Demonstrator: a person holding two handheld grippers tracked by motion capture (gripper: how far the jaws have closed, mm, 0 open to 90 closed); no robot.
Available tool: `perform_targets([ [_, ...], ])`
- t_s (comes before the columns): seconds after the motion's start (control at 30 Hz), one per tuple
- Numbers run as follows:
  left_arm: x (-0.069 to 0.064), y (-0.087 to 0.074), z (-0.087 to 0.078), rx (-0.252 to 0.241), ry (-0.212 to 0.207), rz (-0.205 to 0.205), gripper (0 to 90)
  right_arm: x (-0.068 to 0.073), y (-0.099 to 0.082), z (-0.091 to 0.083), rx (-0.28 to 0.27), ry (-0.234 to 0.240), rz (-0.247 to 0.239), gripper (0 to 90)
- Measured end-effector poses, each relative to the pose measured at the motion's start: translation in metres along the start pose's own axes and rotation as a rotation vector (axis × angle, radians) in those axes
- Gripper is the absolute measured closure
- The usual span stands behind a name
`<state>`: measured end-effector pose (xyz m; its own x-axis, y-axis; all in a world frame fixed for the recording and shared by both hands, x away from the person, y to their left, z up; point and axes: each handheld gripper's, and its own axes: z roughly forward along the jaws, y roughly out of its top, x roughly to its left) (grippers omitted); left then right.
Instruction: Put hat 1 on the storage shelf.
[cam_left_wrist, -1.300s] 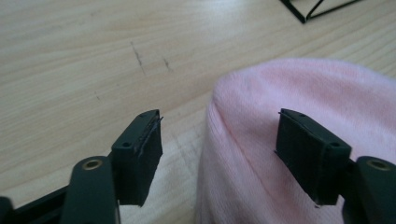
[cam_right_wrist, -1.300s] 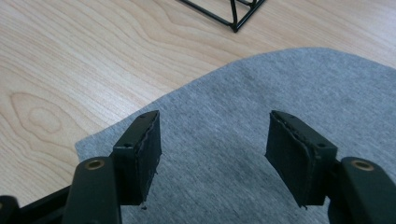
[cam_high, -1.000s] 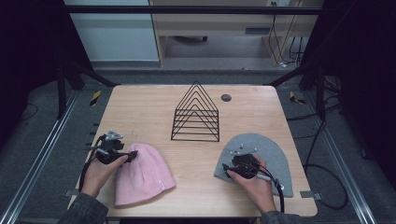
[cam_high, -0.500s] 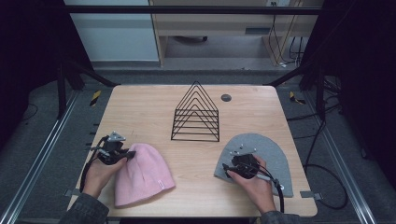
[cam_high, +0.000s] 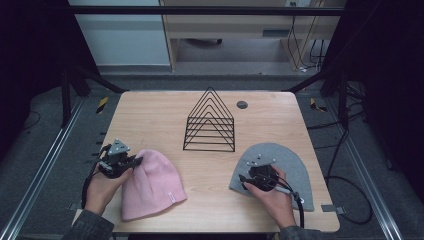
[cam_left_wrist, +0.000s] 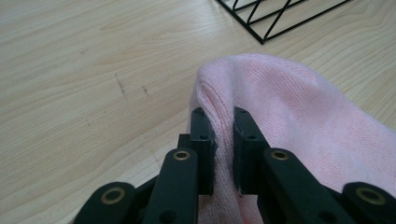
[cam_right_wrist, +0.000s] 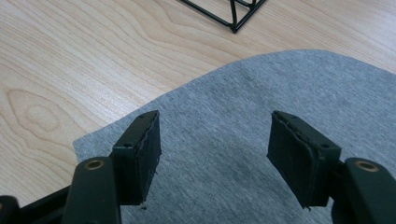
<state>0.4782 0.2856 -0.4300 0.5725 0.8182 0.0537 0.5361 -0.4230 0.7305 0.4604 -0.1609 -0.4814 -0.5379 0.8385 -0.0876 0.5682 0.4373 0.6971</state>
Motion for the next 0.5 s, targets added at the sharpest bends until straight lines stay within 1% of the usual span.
perform_targets([
  [0.03, -0.002, 0.001, -0.002, -0.007, -0.003, 0.001, 81.0, 0.000, 0.000, 0.000, -0.001, -0.001, 0.000, 34.4],
  [0.1, -0.004, 0.003, -0.006, -0.014, -0.004, 0.020, 81.3, 0.000, 0.000, -0.001, -0.004, -0.005, -0.002, 34.6],
  [0.27, -0.013, 0.010, -0.020, -0.046, -0.016, 0.048, 81.9, -0.001, -0.001, -0.003, -0.012, -0.010, -0.006, 35.4],
  [0.3, -0.013, 0.010, -0.020, -0.046, -0.016, 0.048, 81.9, -0.001, -0.001, -0.003, -0.012, -0.010, -0.006, 35.4],
  [0.33, -0.018, 0.015, -0.025, -0.057, -0.016, 0.067, 82.0, 0.000, -0.001, -0.004, -0.017, -0.007, 0.003, 35.7],
  [0.37, -0.018, 0.015, -0.025, -0.057, -0.016, 0.067, 82.0, 0.000, -0.001, -0.005, -0.022, -0.002, 0.011, 36.0],
  [0.4, -0.020, 0.019, -0.028, -0.065, -0.019, 0.082, 82.0, 0.000, -0.001, -0.005, -0.022, -0.002, 0.011, 36.0],
  [0.43, -0.025, 0.025, -0.033, -0.073, -0.021, 0.101, 82.0, 0.002, -0.001, -0.007, -0.033, 0.000, 0.005, 36.0],
  [0.5, -0.026, 0.028, -0.035, -0.082, -0.024, 0.105, 82.1, 0.002, 0.001, -0.010, -0.056, 0.005, 0.005, 36.1],
])
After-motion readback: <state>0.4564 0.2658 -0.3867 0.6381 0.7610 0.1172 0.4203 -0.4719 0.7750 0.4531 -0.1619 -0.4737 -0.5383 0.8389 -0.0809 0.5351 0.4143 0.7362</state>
